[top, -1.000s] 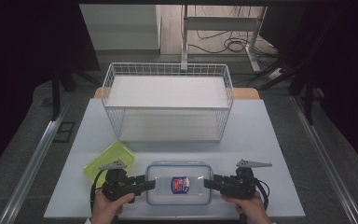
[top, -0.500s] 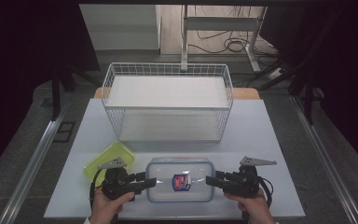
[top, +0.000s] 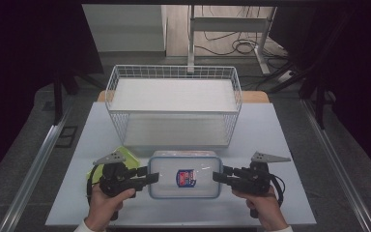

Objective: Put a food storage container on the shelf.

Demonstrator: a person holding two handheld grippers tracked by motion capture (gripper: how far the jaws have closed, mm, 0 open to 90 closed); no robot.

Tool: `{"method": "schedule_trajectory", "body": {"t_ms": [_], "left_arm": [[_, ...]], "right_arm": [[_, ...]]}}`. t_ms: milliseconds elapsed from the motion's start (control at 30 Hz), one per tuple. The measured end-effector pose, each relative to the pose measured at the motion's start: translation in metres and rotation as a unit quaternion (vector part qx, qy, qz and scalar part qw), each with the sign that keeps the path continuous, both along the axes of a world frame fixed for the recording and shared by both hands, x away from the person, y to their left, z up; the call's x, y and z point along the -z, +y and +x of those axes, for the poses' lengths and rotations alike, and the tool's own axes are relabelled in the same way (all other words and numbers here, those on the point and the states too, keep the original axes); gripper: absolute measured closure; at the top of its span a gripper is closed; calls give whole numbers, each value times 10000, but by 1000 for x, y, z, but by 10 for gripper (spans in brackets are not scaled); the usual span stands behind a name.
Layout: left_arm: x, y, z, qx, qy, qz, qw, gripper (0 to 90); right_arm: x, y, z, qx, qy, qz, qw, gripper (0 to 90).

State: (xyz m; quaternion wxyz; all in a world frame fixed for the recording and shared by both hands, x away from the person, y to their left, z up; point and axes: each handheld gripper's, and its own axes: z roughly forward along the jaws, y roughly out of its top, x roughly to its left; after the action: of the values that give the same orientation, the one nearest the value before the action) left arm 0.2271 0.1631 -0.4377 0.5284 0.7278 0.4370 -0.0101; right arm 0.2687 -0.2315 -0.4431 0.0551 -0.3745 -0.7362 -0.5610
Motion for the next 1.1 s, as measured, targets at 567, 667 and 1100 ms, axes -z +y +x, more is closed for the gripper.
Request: {"method": "schedule_trajectory", "body": {"t_ms": [567,667,1100], "left_arm": [[-47,6,18,-32,-436,71,9990,524],[-57,8,20,-49,-525,60,9986,525],[-96,23,48,-42,-729,-7,9973,525]], "right_arm": [[-51,7,22,-69,-467,-37,9989,521],[-59,9,26,-88,-544,-33,9985,521],[-103,22,51,-64,-858,-21,9963,521]]}}
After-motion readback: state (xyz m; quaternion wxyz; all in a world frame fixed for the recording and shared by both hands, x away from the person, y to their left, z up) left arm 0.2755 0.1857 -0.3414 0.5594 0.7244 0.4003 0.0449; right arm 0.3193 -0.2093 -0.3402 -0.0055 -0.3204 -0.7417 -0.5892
